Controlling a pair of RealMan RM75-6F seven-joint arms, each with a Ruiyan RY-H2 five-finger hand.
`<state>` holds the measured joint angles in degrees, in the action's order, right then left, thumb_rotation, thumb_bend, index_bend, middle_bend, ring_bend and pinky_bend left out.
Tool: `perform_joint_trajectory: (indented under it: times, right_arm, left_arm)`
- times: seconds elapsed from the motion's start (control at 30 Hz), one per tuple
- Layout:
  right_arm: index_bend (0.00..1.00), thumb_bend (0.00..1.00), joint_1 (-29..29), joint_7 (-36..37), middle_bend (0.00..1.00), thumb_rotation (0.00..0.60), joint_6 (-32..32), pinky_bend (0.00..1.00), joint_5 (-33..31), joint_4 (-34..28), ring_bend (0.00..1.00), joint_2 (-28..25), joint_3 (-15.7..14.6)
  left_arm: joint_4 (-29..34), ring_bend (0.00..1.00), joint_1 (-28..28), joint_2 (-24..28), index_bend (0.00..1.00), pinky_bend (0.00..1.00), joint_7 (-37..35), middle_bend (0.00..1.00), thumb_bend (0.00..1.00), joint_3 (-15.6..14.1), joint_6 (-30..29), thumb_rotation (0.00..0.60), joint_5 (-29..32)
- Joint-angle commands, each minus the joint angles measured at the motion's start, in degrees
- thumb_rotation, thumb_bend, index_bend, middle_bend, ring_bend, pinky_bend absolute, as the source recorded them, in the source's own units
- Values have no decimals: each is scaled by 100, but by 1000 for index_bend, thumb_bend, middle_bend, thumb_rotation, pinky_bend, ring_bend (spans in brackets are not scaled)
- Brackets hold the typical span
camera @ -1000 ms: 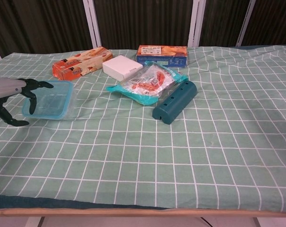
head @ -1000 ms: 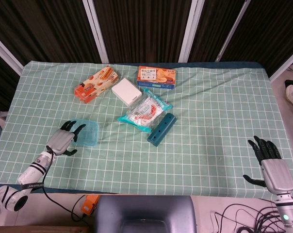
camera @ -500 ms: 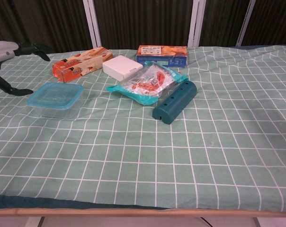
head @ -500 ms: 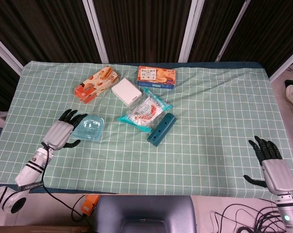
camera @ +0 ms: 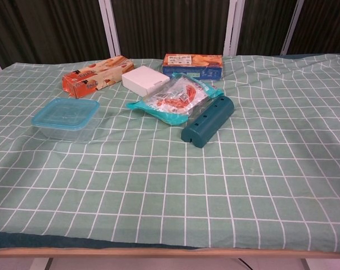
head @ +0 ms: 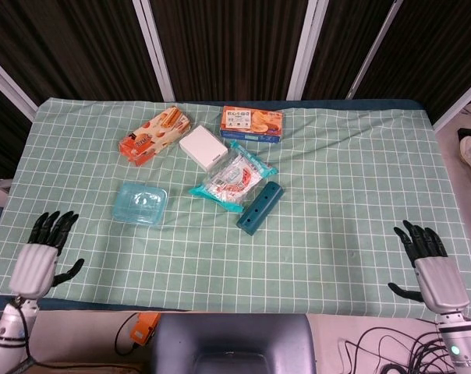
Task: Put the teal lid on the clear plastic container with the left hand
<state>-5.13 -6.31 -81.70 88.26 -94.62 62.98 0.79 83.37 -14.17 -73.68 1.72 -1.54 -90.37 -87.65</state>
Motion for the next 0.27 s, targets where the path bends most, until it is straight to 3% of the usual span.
perform_joint_trajectory:
  times: [0.03, 0.27]
  right_arm:
    - [0, 159, 3, -110, 0, 600, -13, 0, 62, -6, 0, 57, -35]
    - [0, 159, 68, -197, 0, 600, -118, 0, 152, 24, 0, 94, -90]
  left_arm:
    - [64, 0, 362, -78, 0, 0, 500, 49, 253, -161, -425, 600, -217]
    - [142, 0, 399, 23, 0, 0, 488, 50, 255, -95, -261, 600, -226]
